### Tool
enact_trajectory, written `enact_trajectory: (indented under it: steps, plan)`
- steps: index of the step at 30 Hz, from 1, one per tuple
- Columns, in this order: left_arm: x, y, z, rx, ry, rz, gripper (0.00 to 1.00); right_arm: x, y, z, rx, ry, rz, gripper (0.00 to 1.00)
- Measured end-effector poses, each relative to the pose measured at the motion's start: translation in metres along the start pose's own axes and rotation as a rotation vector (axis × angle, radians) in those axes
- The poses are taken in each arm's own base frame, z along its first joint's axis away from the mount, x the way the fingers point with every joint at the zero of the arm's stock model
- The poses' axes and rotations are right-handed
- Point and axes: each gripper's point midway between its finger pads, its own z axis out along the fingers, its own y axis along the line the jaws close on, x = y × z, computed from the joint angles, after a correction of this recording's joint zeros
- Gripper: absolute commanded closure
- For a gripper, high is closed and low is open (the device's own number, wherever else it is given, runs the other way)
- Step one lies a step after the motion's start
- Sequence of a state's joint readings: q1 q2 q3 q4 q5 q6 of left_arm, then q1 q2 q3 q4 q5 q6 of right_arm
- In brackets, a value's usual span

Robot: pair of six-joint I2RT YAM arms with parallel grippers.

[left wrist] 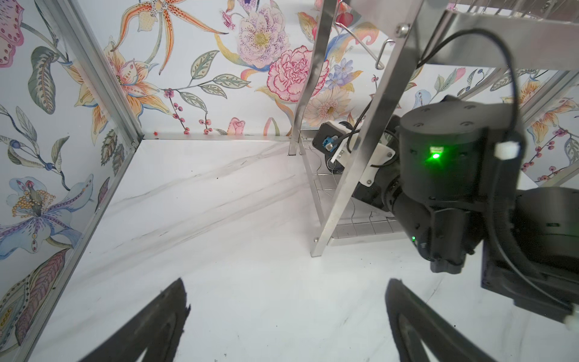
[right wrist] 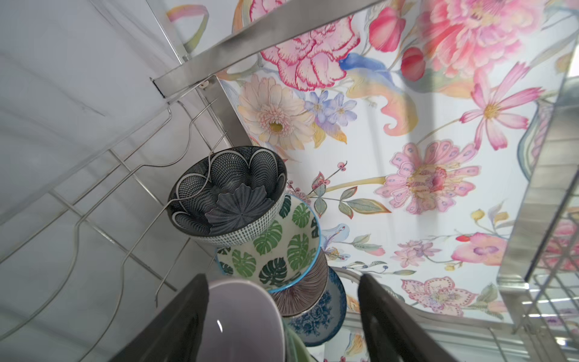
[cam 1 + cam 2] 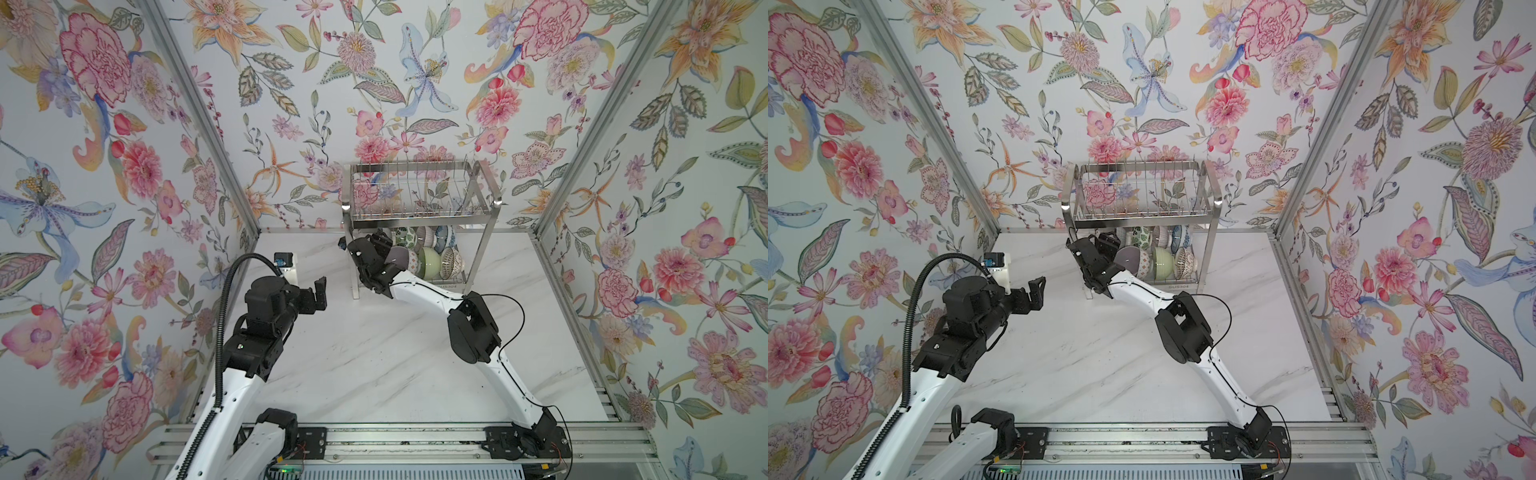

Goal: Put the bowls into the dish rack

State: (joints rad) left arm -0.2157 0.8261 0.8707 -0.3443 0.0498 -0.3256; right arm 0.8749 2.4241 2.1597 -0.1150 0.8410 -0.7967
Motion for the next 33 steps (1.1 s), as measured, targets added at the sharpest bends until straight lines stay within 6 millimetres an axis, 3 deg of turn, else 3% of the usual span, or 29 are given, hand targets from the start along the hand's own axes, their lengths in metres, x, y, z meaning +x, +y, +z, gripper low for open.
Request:
enact_trajectory:
  steps: [3, 9, 15, 21, 33]
  plan:
    - [0.000, 0.000, 0.001, 0.000, 0.002, 0.000, 0.01, -0.002, 0.000, -0.011, -0.052, -0.028, 0.021, 0.12]
    - [0.002, -0.001, 0.003, 0.004, 0.011, 0.000, 0.01, 0.011, 0.021, -0.025, -0.163, -0.042, 0.042, 0.11]
    - [0.005, -0.003, 0.006, 0.020, 0.025, -0.003, 0.01, 0.026, 0.037, -0.025, -0.202, -0.002, 0.045, 0.11]
    - [0.006, -0.004, 0.007, 0.022, 0.030, -0.004, 0.01, 0.034, 0.040, -0.026, -0.202, 0.028, 0.055, 0.11]
    - [0.007, -0.004, 0.009, 0.021, 0.037, -0.013, 0.01, 0.066, 0.075, -0.025, -0.264, 0.102, 0.050, 0.38]
